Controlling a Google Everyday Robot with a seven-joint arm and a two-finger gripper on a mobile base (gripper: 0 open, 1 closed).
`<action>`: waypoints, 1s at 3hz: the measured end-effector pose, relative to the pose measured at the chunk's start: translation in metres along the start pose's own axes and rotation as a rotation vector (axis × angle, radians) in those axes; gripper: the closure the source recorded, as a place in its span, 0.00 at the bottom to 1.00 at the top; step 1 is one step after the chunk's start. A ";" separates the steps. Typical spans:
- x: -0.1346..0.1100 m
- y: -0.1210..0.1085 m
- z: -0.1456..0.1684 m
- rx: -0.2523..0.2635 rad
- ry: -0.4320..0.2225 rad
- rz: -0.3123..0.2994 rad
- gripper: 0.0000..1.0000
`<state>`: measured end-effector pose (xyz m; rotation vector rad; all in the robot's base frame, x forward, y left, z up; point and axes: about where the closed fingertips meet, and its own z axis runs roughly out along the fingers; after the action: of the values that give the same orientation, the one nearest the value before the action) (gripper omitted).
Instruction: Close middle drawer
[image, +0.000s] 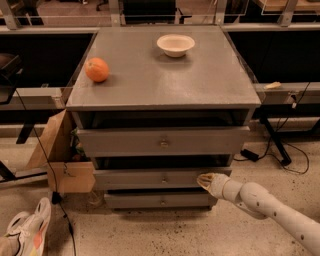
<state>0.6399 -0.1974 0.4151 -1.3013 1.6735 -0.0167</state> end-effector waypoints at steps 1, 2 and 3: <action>0.000 -0.008 0.006 0.007 0.000 0.003 1.00; -0.001 -0.016 0.014 0.013 -0.002 0.004 1.00; -0.002 -0.018 0.018 0.014 -0.004 0.006 1.00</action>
Offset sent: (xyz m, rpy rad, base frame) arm 0.1121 0.0073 0.0117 0.0162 -0.0364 -0.0375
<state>0.6650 -0.1944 0.4173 -1.2850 1.6712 -0.0216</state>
